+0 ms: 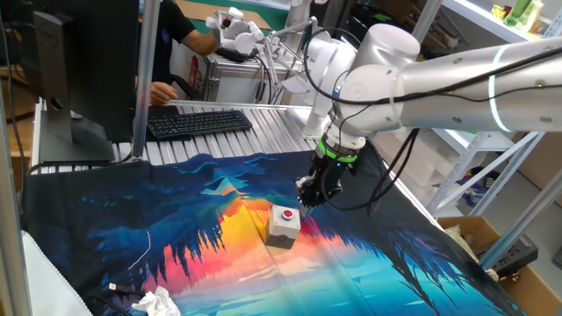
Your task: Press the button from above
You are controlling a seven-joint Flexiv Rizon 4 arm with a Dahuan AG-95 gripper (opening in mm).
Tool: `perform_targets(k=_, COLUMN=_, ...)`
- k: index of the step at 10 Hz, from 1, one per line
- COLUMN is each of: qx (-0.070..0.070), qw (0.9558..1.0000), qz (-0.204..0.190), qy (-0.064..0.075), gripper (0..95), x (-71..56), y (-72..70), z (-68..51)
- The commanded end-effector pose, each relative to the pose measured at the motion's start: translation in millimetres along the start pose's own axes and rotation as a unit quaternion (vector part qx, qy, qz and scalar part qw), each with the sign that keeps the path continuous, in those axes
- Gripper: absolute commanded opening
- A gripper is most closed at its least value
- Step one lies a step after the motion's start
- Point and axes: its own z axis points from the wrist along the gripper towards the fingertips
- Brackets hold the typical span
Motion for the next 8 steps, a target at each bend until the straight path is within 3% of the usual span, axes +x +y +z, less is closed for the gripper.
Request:
perform_targets(k=1, qx=-0.001, qw=1.0, qz=-0.001, qy=0.007, gripper=0.0, x=-8.5, y=-1.4, z=2.2)
perform_targets(k=8, qx=0.001, qw=0.9999, qz=-0.002, qy=0.013, gripper=0.0, x=-33.8, y=-9.5, z=15.2)
